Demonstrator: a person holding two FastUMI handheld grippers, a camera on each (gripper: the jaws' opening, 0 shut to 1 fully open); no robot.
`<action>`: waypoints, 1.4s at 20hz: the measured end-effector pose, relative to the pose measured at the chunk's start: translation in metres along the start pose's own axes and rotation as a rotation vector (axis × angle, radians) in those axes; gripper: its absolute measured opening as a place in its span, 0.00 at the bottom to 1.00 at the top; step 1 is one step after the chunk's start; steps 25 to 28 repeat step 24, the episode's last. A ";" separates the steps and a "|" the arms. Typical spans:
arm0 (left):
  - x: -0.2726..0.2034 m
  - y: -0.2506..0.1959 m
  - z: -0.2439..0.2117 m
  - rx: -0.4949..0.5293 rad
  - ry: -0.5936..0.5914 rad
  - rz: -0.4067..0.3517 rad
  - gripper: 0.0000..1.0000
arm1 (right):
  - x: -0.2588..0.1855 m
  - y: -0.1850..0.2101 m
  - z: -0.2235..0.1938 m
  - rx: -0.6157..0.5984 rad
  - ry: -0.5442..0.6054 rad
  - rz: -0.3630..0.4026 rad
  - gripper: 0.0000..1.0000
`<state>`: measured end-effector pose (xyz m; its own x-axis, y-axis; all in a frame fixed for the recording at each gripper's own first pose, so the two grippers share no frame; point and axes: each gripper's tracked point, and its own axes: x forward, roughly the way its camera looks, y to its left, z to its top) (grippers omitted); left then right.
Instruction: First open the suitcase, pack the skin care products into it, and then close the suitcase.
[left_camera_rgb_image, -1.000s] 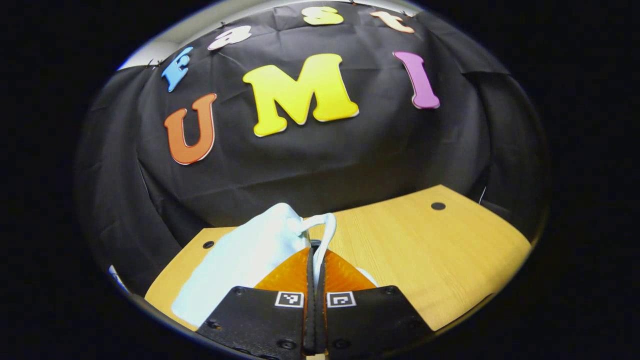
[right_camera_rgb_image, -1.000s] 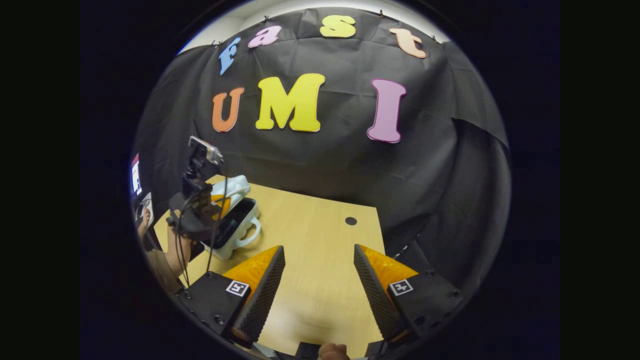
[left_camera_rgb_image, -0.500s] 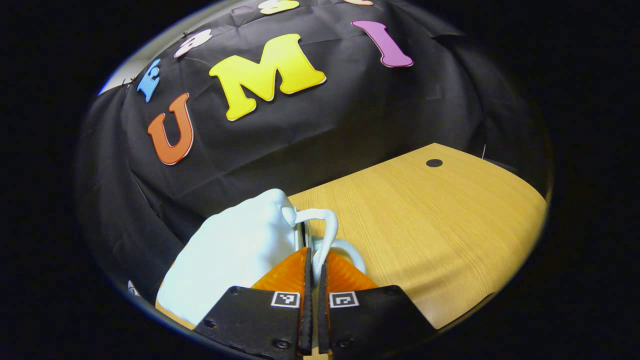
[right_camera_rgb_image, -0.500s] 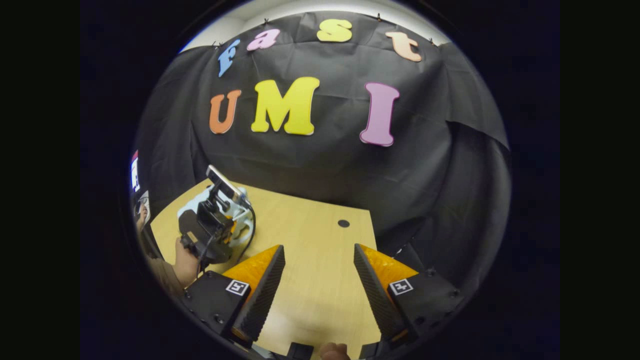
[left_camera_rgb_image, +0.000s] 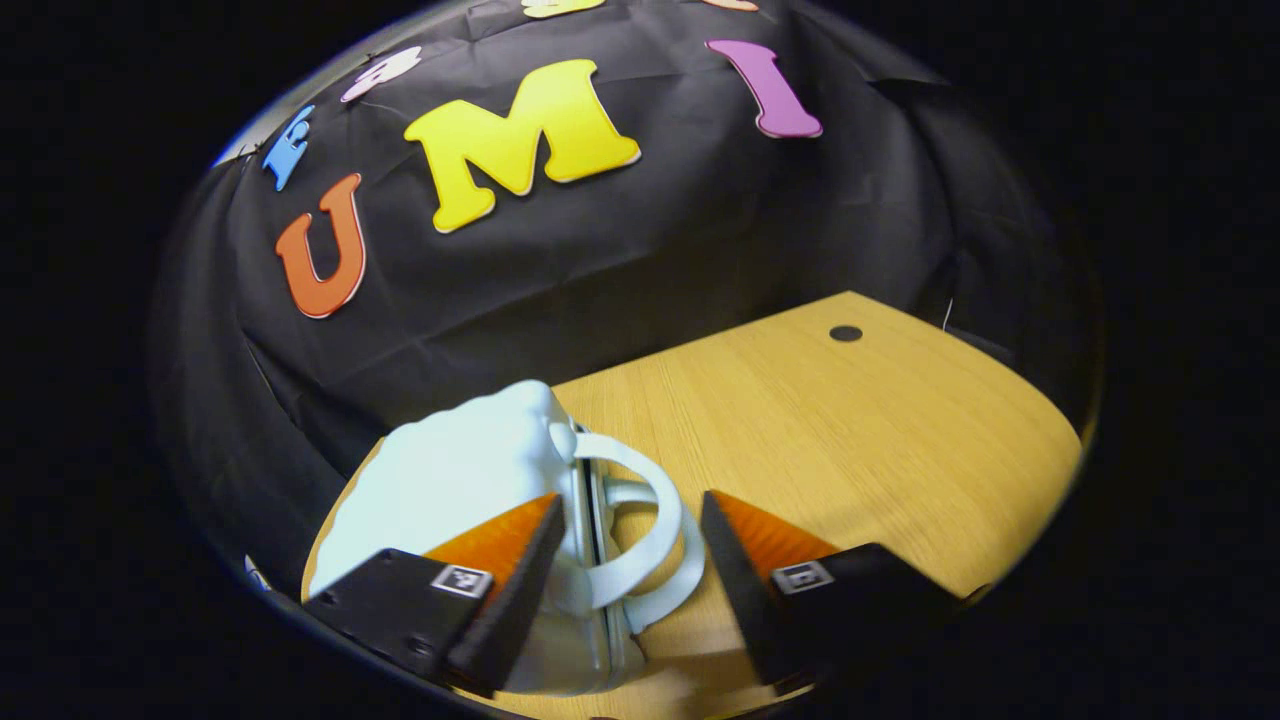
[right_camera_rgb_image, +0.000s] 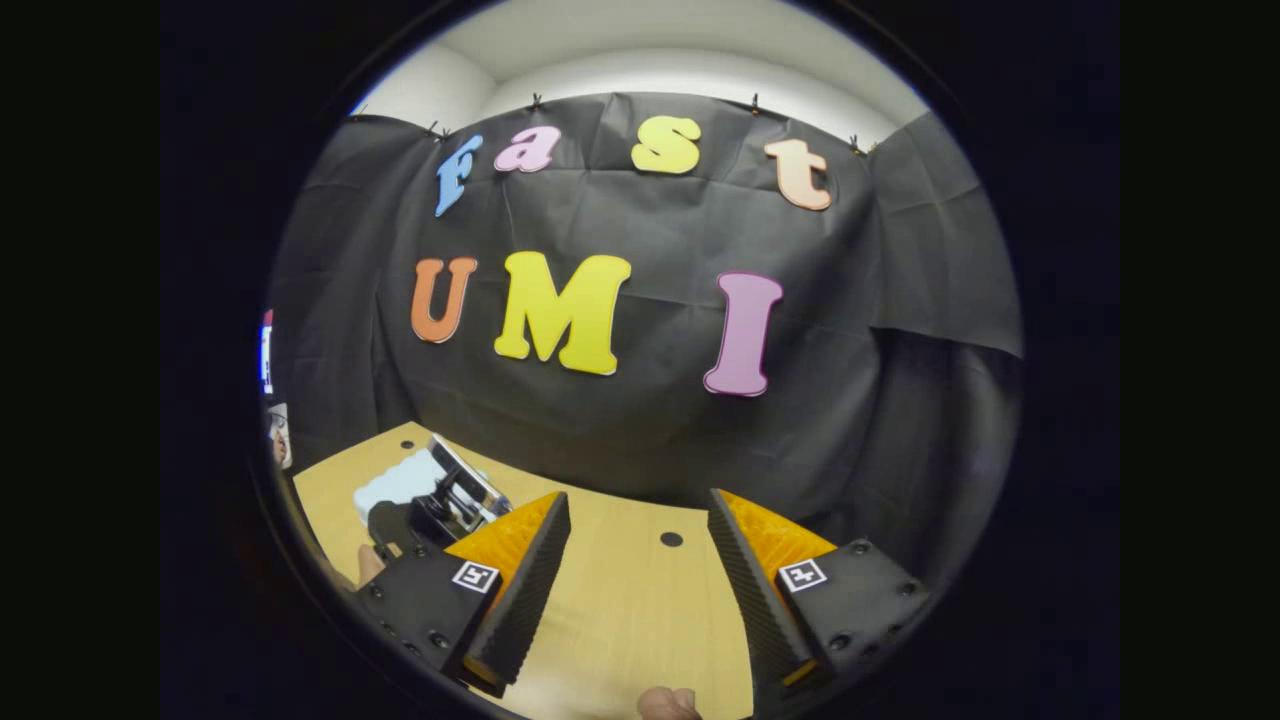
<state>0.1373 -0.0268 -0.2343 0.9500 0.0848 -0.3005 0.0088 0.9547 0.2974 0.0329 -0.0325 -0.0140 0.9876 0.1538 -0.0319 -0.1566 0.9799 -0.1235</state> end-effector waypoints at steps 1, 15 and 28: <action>-0.012 0.005 0.017 -0.037 -0.031 -0.015 0.99 | 0.001 0.004 0.004 0.008 -0.006 -0.011 0.83; -0.137 0.179 0.152 -0.229 -0.291 0.073 0.98 | 0.044 0.126 0.038 0.108 -0.023 -0.034 0.83; -0.130 0.235 0.124 -0.255 -0.256 0.099 0.99 | 0.054 0.190 0.043 0.081 -0.011 0.007 0.84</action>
